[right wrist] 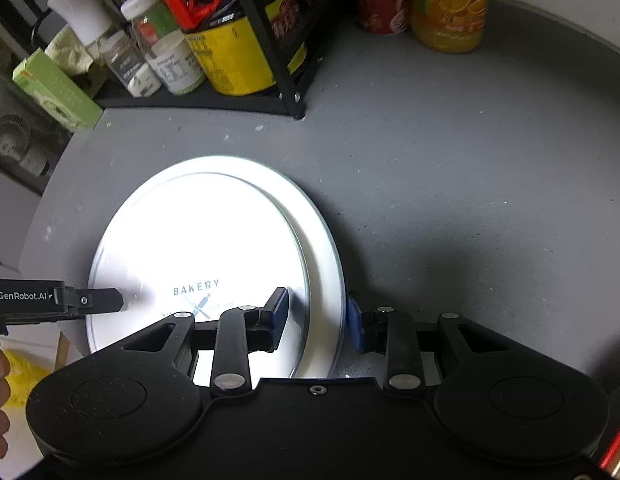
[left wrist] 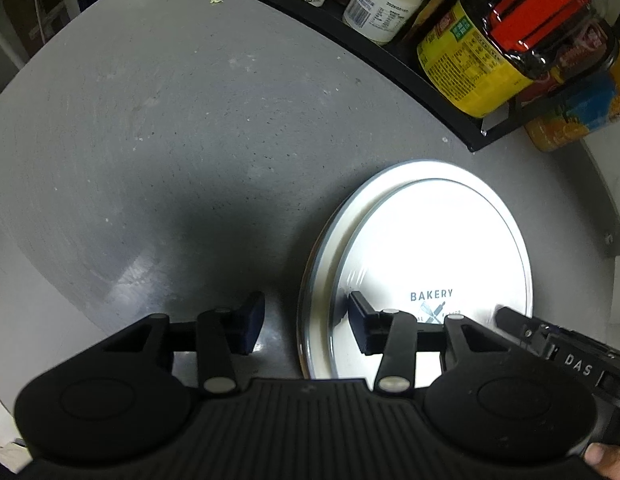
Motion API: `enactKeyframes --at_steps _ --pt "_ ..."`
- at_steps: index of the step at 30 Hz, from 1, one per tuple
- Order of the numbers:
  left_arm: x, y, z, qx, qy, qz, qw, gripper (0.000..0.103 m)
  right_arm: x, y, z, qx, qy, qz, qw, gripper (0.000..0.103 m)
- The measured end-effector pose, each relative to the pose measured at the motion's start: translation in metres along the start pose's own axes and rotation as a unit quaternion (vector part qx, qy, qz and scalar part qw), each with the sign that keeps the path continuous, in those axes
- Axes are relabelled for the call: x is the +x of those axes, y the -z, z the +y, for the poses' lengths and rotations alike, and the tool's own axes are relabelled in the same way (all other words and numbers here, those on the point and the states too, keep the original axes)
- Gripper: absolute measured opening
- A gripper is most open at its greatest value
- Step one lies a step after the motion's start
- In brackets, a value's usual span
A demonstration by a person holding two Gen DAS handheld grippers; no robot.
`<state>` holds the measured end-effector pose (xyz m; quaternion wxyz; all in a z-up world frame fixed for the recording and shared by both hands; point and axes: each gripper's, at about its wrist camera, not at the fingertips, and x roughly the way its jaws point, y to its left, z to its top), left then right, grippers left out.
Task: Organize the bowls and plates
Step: 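Withdraw both tools from the plate stack, then move both tools to the red bowl holding the nested cream bowls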
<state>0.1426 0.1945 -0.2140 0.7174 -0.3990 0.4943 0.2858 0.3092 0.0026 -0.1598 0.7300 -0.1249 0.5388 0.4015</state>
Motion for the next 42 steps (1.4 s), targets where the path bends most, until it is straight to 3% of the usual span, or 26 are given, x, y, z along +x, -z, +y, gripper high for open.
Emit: enactKeyframes --at_steps 5,9,12,17,21,23,42 --pt "-0.011 -0.003 -0.009 0.034 -0.005 -0.010 0.9994 0.048 -0.017 0.003 0.001 0.032 -0.005 -0.026 0.999 0.045" --pt "-0.024 -0.006 -0.018 0.060 0.001 -0.018 0.9980 0.052 -0.035 0.006 0.007 0.049 0.000 -0.054 0.997 0.065" --pt "-0.034 -0.006 -0.029 0.088 0.003 -0.032 0.9956 0.058 -0.050 0.010 0.010 0.059 0.004 -0.076 0.995 0.081" --pt "-0.051 -0.004 -0.047 0.132 0.020 -0.061 0.9891 0.075 -0.073 0.020 0.007 0.082 0.023 -0.114 0.990 0.095" --pt "-0.061 -0.003 -0.063 0.155 0.043 -0.060 0.9851 0.092 -0.092 0.029 -0.001 0.104 0.043 -0.126 0.986 0.098" --pt "-0.065 -0.001 -0.072 0.164 0.063 -0.055 0.9829 0.093 -0.103 0.034 -0.006 0.113 0.047 -0.138 0.983 0.103" --pt "-0.087 0.042 -0.189 0.280 0.113 -0.056 0.9518 0.095 -0.176 0.085 -0.082 0.181 0.099 -0.204 0.957 0.103"
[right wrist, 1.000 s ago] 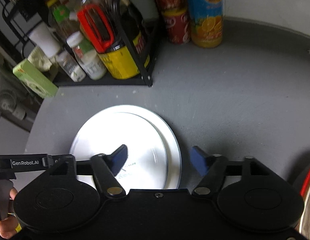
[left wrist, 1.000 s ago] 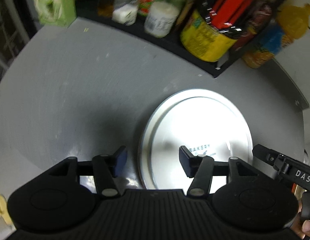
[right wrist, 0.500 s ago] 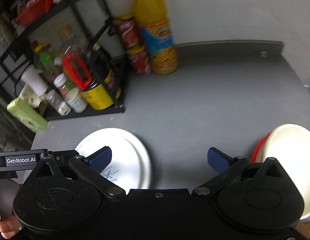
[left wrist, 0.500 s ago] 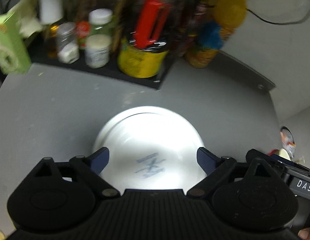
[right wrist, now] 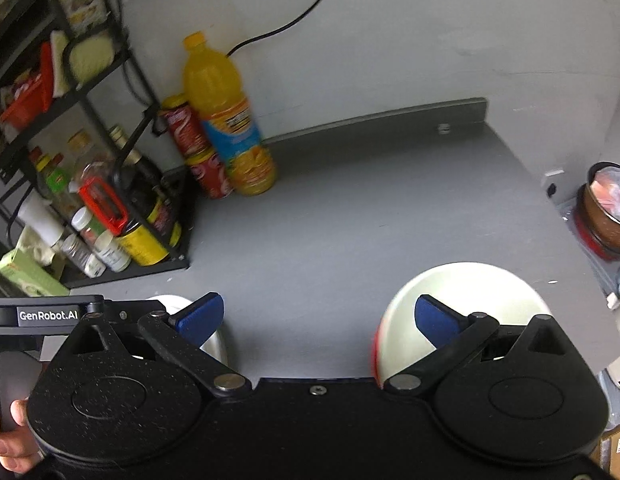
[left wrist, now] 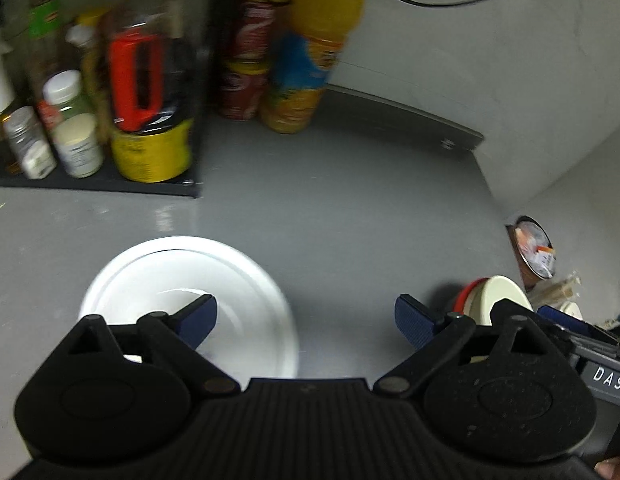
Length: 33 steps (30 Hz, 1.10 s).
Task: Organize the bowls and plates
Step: 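Move both tools to the red bowl holding the nested cream bowls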
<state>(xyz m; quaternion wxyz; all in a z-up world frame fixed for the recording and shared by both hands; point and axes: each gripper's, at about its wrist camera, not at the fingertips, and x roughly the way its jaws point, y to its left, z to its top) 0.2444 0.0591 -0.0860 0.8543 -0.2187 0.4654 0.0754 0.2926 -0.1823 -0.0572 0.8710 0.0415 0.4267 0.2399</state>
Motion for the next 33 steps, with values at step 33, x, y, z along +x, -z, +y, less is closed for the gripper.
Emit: enactKeyframes --at_steps 33 --pt "0.081 0.021 -0.162 0.080 0.014 0.072 0.9941 0.092 -0.002 0.015 -0.148 0.056 0.023 0.040 0.997 0.096"
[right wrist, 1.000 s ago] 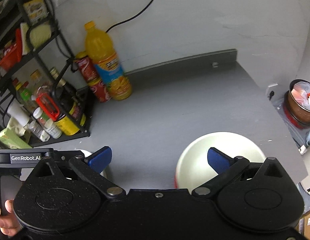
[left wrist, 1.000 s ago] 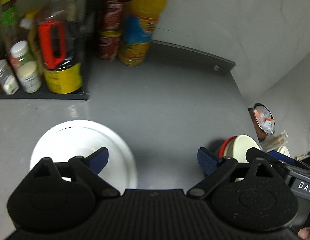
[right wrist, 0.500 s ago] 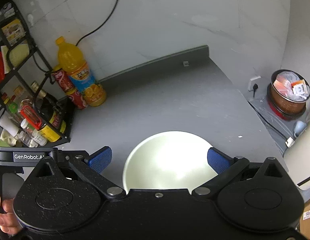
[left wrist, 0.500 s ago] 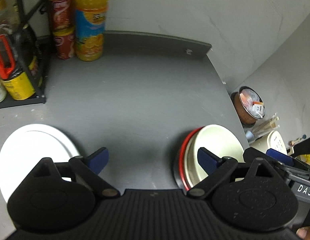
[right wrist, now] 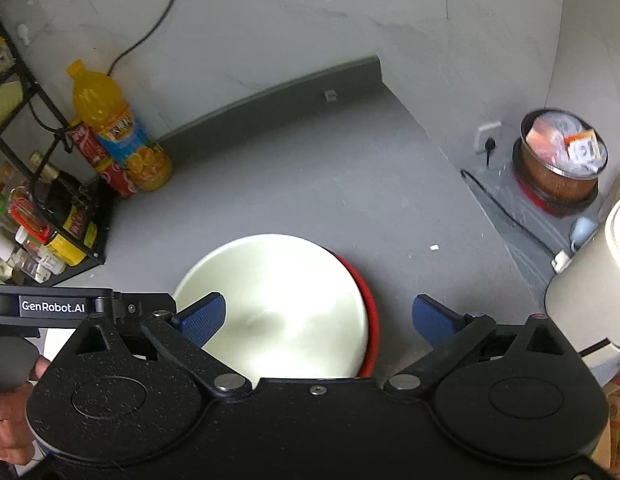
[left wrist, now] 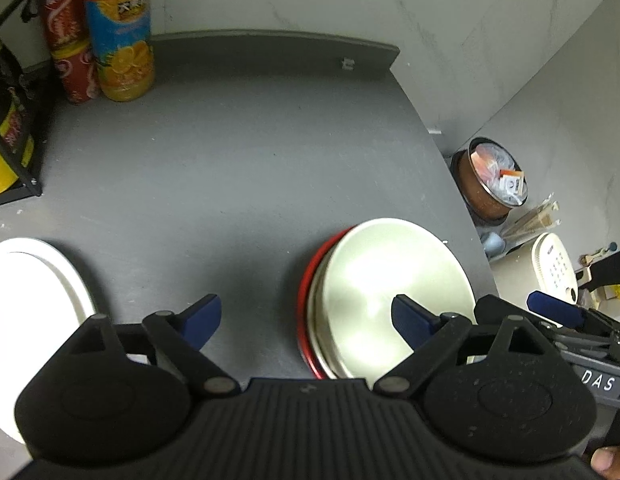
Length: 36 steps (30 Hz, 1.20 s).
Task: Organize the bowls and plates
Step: 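Move both tools to the red bowl holding the nested cream bowls, then close both tools on the rim of the red bowl stack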
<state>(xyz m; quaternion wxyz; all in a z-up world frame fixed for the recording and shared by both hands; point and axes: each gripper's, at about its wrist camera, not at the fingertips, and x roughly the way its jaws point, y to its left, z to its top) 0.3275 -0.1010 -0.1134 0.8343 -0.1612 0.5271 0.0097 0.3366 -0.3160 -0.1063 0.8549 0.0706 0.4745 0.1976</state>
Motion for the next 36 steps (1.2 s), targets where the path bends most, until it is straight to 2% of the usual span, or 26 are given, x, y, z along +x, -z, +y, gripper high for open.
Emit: enactKeyframes --at_steps 7,13,16,18,22,27,32,36 --pt "0.027 0.005 -0.006 -0.014 -0.007 0.023 0.9996 0.080 0.021 0.003 -0.020 0.017 -0.014 0.036 0.999 0.084" --pt "0.054 0.014 -0.001 -0.048 -0.008 0.061 0.9970 0.056 0.044 0.009 -0.026 0.018 -0.025 0.072 0.997 0.064" --pt "0.062 0.017 0.001 -0.061 -0.006 0.072 0.9955 0.050 0.053 0.011 -0.030 0.027 -0.036 0.089 0.995 0.057" --pt "0.067 0.018 0.002 -0.069 -0.007 0.077 0.9946 0.046 0.059 0.014 -0.032 0.029 -0.044 0.100 0.994 0.047" --pt "0.079 0.021 0.006 -0.100 0.005 0.094 0.9905 0.026 0.070 0.018 -0.034 0.029 -0.045 0.116 0.992 0.040" --pt "0.084 0.023 0.011 -0.117 0.009 0.094 0.9886 0.025 0.086 0.023 -0.039 0.042 -0.050 0.149 0.987 0.035" --pt "0.085 0.021 0.014 -0.125 0.014 0.097 0.9873 0.025 0.083 0.024 -0.038 0.037 -0.050 0.139 0.988 0.033" --pt "0.083 0.024 0.020 -0.129 0.025 0.083 0.9879 0.025 0.077 0.020 -0.036 0.034 -0.047 0.130 0.990 0.032"
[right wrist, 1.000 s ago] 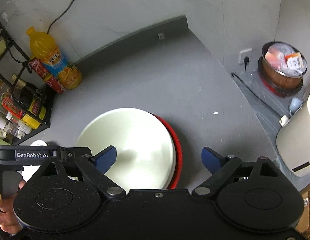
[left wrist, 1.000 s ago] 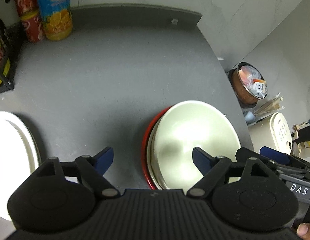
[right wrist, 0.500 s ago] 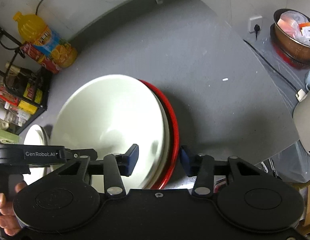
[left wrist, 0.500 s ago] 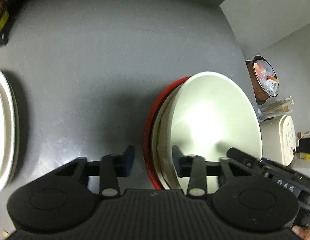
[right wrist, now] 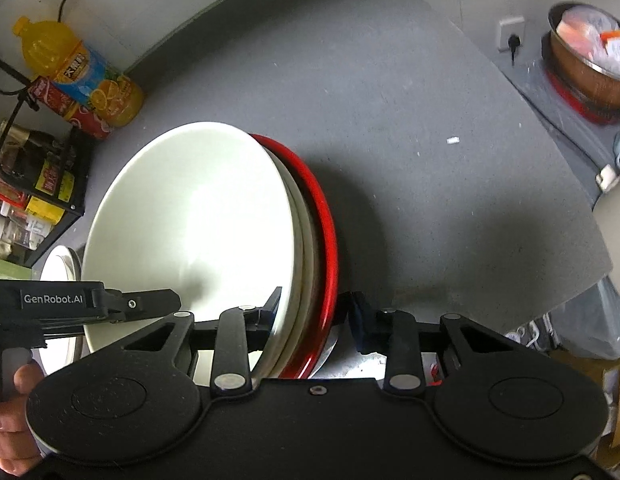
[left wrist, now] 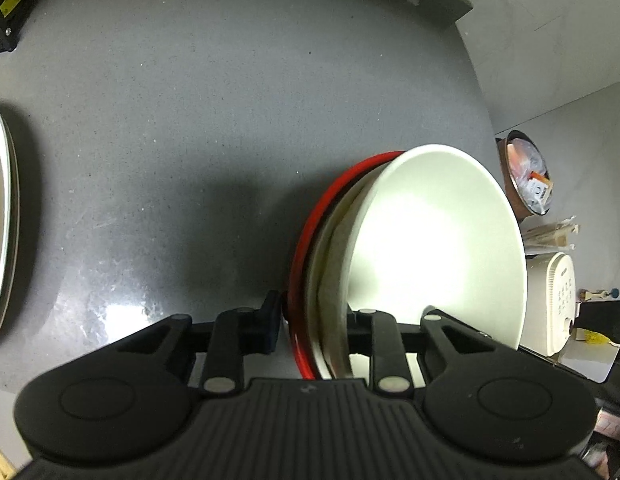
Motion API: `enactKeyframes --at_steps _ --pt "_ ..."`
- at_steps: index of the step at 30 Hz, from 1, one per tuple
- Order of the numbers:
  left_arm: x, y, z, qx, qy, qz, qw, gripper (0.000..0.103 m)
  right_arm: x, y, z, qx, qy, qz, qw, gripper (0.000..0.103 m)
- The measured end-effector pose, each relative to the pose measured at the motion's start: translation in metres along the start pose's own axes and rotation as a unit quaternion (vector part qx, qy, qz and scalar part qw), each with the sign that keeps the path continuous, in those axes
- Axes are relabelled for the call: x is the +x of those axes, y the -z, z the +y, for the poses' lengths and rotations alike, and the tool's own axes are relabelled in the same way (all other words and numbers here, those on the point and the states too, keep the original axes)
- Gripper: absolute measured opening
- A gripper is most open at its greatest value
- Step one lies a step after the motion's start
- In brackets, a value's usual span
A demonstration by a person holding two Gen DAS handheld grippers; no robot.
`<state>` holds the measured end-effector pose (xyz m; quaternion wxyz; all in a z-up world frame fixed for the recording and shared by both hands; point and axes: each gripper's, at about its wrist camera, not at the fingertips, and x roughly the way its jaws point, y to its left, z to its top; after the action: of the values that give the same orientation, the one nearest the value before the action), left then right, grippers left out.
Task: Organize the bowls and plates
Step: 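Close both tools on the rim of the red bowl stack, then lift the bowl stack with both tools and carry it over the plates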
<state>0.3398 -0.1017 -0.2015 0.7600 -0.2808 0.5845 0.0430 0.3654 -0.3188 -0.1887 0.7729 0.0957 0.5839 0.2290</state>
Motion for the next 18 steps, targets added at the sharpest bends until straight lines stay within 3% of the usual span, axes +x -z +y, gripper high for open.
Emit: enactKeyframes --at_steps 18 --pt "-0.060 -0.011 0.055 -0.037 0.012 -0.058 0.9976 0.025 -0.004 -0.022 0.073 -0.060 -0.022 -0.020 0.998 0.032"
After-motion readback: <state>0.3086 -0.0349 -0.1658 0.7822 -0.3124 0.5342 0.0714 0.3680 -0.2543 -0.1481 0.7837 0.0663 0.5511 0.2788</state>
